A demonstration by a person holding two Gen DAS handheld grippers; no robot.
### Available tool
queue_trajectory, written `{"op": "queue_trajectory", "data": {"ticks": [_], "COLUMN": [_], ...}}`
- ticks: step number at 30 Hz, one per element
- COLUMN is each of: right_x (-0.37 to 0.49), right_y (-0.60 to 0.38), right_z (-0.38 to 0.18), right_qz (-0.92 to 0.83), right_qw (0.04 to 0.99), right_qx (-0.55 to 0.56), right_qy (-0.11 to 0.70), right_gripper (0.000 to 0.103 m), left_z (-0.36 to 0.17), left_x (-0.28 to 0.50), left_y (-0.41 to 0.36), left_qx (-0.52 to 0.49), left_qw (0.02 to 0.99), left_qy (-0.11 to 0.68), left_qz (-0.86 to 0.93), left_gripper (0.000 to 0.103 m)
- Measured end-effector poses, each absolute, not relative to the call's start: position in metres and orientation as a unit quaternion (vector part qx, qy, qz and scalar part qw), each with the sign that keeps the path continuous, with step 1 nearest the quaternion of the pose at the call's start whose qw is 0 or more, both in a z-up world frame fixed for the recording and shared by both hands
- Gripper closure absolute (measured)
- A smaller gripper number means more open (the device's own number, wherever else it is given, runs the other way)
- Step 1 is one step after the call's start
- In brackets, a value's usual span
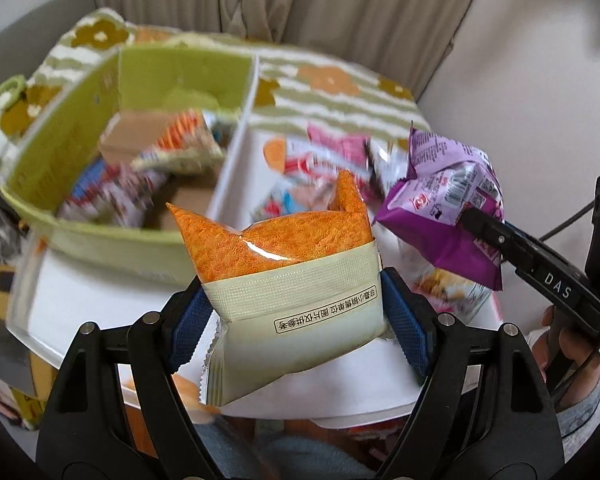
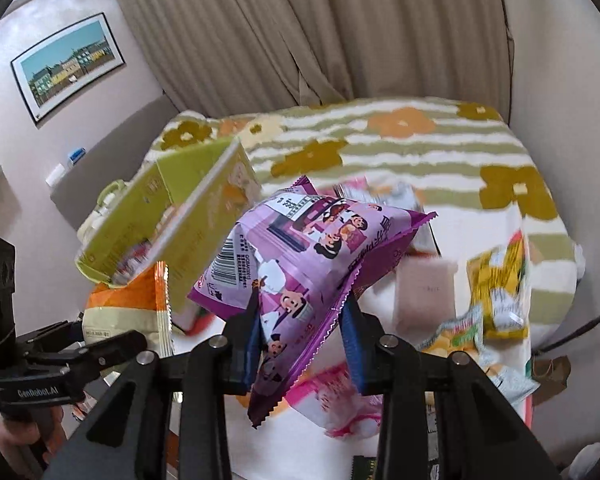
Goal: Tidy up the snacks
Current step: 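Drop the pastry pack into the box with the left gripper while the right drops the purple bag in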
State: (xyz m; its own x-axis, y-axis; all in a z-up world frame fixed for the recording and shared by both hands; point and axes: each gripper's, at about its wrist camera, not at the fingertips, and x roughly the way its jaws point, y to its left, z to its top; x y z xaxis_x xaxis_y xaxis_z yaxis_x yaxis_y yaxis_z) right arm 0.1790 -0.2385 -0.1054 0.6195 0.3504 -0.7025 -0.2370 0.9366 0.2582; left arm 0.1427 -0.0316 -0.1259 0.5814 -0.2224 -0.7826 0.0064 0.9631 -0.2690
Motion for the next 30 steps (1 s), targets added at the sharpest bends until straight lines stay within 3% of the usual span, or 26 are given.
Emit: {"op": "queue_trajectory", "data": {"ticks": [14, 27, 30], "right_x": [0.235, 0.31, 0.324], "right_y": [-0.137, -0.038, -0.029], "right_z": [-0.048, -0.068, -0.081], "right_qz": [0.193, 0.172, 0.167], "right_qw": [0.907, 0.898, 0.892], "right_qx": [0.066, 0.078, 0.084], "right_qy": [0.368, 0.398, 0.411], "right_gripper": [0.071, 0.071, 0.071], "left_z": [-0.065, -0.1, -0.111], "left_x": [0.221, 0.328, 0.351], "left_y": [0.096, 0.191, 0.198], "left_qx": [-0.097, -0.054, -0.038], "left_qw": [0.908, 0.886, 0.882], "left_qy": [0.408, 0.458, 0.469], "left_qz": [-0.024, -0.043, -0.037], "left_gripper": [0.025, 0.024, 0.02]}}
